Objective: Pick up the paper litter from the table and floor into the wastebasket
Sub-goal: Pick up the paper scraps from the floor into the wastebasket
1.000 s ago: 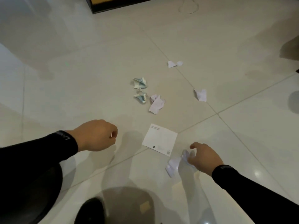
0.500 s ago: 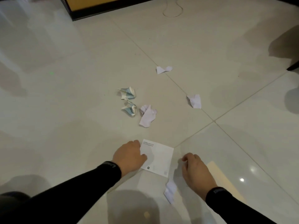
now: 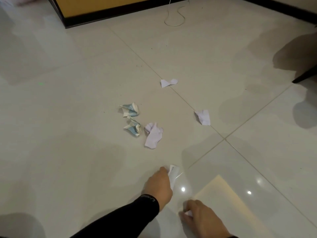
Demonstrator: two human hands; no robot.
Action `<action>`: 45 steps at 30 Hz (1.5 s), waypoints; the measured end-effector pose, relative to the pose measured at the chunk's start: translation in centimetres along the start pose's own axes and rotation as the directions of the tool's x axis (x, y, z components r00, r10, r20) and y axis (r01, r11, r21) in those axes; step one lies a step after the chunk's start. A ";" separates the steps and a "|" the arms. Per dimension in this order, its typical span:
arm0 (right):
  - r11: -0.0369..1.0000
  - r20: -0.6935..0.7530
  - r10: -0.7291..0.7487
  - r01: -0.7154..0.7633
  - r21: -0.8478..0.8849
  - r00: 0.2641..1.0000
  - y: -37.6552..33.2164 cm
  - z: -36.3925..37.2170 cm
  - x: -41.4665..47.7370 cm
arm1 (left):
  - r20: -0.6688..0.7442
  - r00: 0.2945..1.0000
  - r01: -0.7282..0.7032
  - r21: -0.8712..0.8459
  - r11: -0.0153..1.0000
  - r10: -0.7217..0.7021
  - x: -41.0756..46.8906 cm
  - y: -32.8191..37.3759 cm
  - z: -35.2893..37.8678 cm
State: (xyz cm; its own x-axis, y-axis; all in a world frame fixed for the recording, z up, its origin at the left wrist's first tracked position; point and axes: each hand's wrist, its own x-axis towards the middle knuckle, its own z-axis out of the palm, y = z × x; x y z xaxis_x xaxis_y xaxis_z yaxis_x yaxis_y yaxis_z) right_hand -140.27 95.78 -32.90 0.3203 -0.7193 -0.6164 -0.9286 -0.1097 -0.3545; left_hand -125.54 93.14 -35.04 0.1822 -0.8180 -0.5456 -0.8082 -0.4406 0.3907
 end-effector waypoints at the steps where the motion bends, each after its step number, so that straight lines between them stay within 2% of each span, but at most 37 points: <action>1: 1.000 -0.044 0.008 -0.007 0.024 0.999 -0.2 -0.9 -0.1 | 0.024 0.999 -0.025 -0.058 0.998 0.027 0.3 -0.2 -0.6; 4: 0.998 -0.158 -0.013 0.022 0.055 0.987 -0.8 -4.2 0.4 | 0.006 0.990 -0.137 -0.104 0.985 0.139 1.4 -1.3 -4.2; 8: 0.998 -0.186 -0.063 0.065 0.003 0.981 -2.6 -9.6 1.3 | -0.133 0.960 -0.238 0.069 0.969 0.245 2.8 -3.0 -10.9; 10: 0.998 -0.194 -0.051 0.045 -0.036 0.980 -4.0 -12.8 1.5 | -0.128 0.949 -0.275 0.112 0.955 0.288 3.1 -4.2 -14.1; 12: 1.000 -0.218 0.023 -0.026 -0.009 0.976 -4.9 -15.9 1.8 | -0.107 0.939 -0.304 0.185 0.935 0.326 3.2 -5.1 -16.4; 17: 0.995 -0.215 0.091 -0.096 -0.013 0.973 -5.8 -20.9 4.5 | -0.184 0.936 -0.217 0.369 0.904 0.300 4.7 -5.0 -19.8; 20: 0.997 -0.260 0.081 -0.079 0.018 0.962 -5.7 -21.3 8.4 | -0.171 0.912 -0.235 0.528 0.816 0.373 7.4 -4.1 -19.8; 22: 0.995 -0.296 0.093 -0.079 0.061 0.951 -5.4 -20.8 10.9 | -0.140 0.866 -0.319 0.583 0.747 0.480 9.2 -2.9 -18.5; 24: 0.994 -0.320 0.098 -0.079 0.071 0.942 -4.6 -20.1 13.5 | -0.075 0.850 -0.375 0.609 0.699 0.522 10.6 -1.5 -15.9; 27: 0.988 -0.331 0.152 -0.150 0.031 0.931 -2.9 -19.4 16.1 | 0.055 0.893 -0.365 0.671 0.645 0.448 11.6 0.4 -11.8; 29: 0.977 -0.355 0.200 -0.215 -0.004 0.913 -1.6 -19.4 17.6 | 0.063 0.925 -0.310 0.699 0.645 0.375 12.1 1.5 -9.8; 31: 0.959 -0.368 0.261 -0.283 -0.004 0.892 -0.5 -19.6 19.2 | 0.059 0.950 -0.262 0.683 0.682 0.306 12.4 2.2 -8.9; 33: 0.936 -0.348 0.335 -0.350 0.021 0.875 0.8 -19.6 20.5 | 0.057 0.953 -0.262 0.653 0.711 0.299 12.7 2.4 -8.7; 36: 0.928 -0.294 0.343 -0.371 -0.041 0.892 1.9 -19.0 22.0 | -0.065 0.916 -0.277 0.614 0.739 0.397 12.7 1.7 -9.1; 38: 0.948 -0.334 0.313 -0.313 0.056 0.889 2.1 -18.8 22.5 | -0.073 0.861 -0.366 0.598 0.713 0.504 12.2 1.1 -9.8; 41: 0.973 -0.406 0.233 -0.206 0.108 0.884 1.4 -18.5 23.1 | -0.211 0.758 -0.461 0.496 0.736 0.617 11.4 0.5 -10.1; 43: 0.994 -0.459 0.104 -0.082 0.067 0.882 -0.2 -18.8 23.6 | -0.330 0.715 -0.504 0.367 0.782 0.616 10.8 0.3 -10.8; 45: 0.997 -0.479 -0.046 0.071 0.034 0.877 -3.5 -18.9 23.9 | -0.456 0.706 -0.489 0.239 0.839 0.542 10.1 -0.4 -12.0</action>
State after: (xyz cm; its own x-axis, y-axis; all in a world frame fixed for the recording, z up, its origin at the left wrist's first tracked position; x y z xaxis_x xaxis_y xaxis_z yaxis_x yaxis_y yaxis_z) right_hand -132.95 66.01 -33.10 0.2340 -0.9540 -0.1874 -0.8968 -0.1373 -0.4207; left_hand -116.69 80.62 -31.79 -0.0540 -0.9849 0.1644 -0.9008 0.1191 0.4177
